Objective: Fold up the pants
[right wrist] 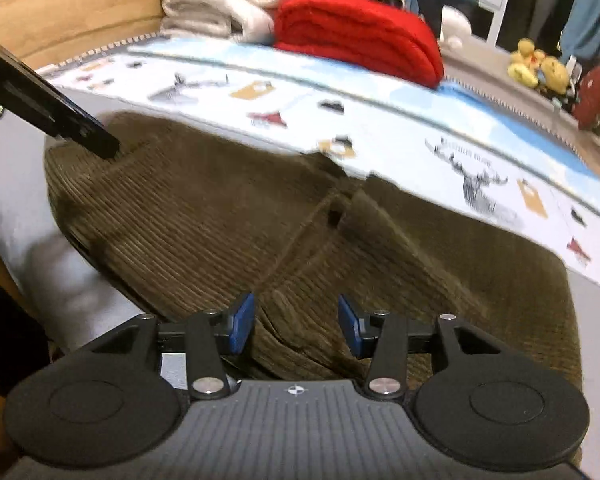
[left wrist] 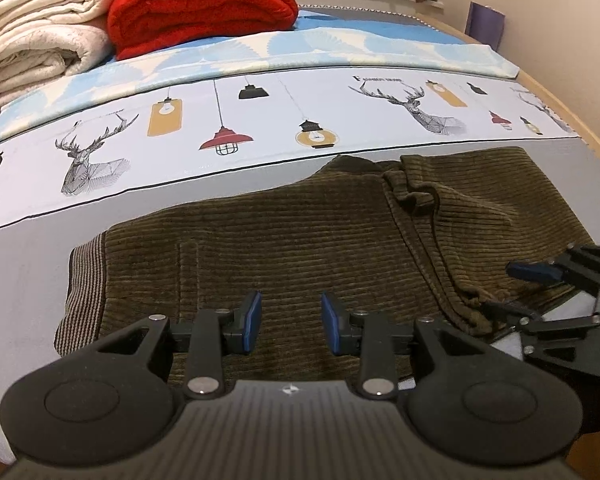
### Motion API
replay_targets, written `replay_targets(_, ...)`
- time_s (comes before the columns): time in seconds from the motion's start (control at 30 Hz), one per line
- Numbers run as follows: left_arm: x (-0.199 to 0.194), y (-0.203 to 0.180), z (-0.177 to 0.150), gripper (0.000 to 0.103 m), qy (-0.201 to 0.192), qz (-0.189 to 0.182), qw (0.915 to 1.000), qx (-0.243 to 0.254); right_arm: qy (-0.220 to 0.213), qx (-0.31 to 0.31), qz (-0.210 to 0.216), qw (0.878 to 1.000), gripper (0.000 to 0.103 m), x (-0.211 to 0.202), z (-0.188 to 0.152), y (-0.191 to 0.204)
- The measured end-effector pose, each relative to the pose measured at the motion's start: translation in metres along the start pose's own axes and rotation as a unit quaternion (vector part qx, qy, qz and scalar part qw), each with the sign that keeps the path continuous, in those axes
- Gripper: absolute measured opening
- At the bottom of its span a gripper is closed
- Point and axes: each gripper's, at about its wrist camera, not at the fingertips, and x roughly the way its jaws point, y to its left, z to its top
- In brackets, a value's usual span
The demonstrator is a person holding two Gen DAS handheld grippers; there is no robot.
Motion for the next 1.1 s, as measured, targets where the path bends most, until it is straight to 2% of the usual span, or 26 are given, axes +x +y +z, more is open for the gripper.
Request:
replay_targets(0.1,0.002,0.000,0.000,0.037,0.004,0.003,1.0000,-0.002,0.014,0.005,0.008,1.000,0.046,0.016,-0.004,0.000)
replay_targets(0.13,0.003,0.000,0.000,0.037,0.005,0.003,1.0000,-0.002,0.017,0.008,0.013,1.000,0.034,0.017,-0.004,0.000)
replay_targets(0.17,0.003,0.000,0.000,0.037,0.005,0.004,1.0000,-0.002,0.016,0.011,0.029,0.999,0.011,0.017,-0.003,-0.002)
replay_targets(0.2,0.003,0.001,0.000,0.037,0.005,0.004,1.0000,-0.001,0.009,0.012,0.038,0.999,0.012,0.014,-0.002,-0.004)
replay_targets(0.3,0.003,0.002,0.001,0.037,0.002,0.002,1.0000,-0.003,-0.059,-0.003,0.016,0.998,0.011,-0.017,0.004,-0.004)
replay_targets(0.37,0.003,0.001,0.002,0.037,0.002,0.000,1.0000,-0.006,-0.092,-0.037,0.029,0.995,0.011,-0.038,0.004,0.004)
replay_targets(0.43,0.004,0.000,0.002,0.037,0.002,-0.001,1.0000,-0.003,-0.073,-0.072,0.054,0.993,0.012,-0.036,-0.007,0.014)
replay_targets(0.5,0.006,-0.002,0.003,0.037,0.005,0.000,1.0000,-0.003,0.001,-0.121,0.057,0.991,0.014,-0.009,-0.027,0.024)
replay_targets(0.53,0.007,-0.001,0.003,0.037,0.008,0.000,0.9999,-0.007,0.000,-0.132,0.048,0.990,0.014,-0.007,-0.032,0.026)
replay_targets(0.6,0.006,0.002,0.002,0.037,0.011,-0.003,0.9998,-0.017,-0.018,-0.101,0.046,0.994,0.015,-0.016,-0.024,0.022)
replay_targets(0.73,0.006,0.008,0.002,0.041,0.009,0.002,0.9996,-0.026,-0.083,0.010,0.039,0.996,0.033,-0.046,-0.008,-0.008)
replay_targets(0.77,0.007,0.010,0.002,0.041,0.010,0.002,0.9995,-0.030,-0.089,0.036,0.035,0.995,0.034,-0.047,-0.008,-0.015)
replay_targets(0.8,0.007,0.011,0.002,0.041,0.012,0.002,0.9993,-0.035,-0.080,0.055,0.028,0.995,0.034,-0.041,-0.008,-0.022)
replay_targets(0.83,0.008,0.012,0.002,0.041,0.014,0.001,0.9992,-0.039,-0.044,0.058,0.021,0.997,0.034,-0.027,-0.012,-0.024)
replay_targets(0.9,0.009,0.012,0.003,0.041,0.016,0.002,0.9989,-0.044,0.043,0.022,0.037,0.998,0.031,0.000,-0.023,-0.018)
replay_targets(0.97,0.009,0.013,0.002,0.041,0.018,0.002,0.9988,-0.046,0.015,0.006,0.018,1.000,0.031,-0.007,-0.021,-0.013)
replay_targets(1.03,0.009,0.013,0.001,0.041,0.018,0.003,0.9988,-0.045,-0.025,0.058,0.040,0.997,0.031,-0.018,-0.019,-0.021)
replay_targets(1.07,0.009,0.013,0.001,0.041,0.018,0.005,0.9989,-0.044,-0.009,0.061,0.053,0.997,0.031,-0.012,-0.021,-0.020)
replay_targets(1.1,0.009,0.014,0.000,0.041,0.017,0.009,0.9988,-0.045,0.021,0.038,0.057,0.997,0.030,-0.003,-0.026,-0.014)
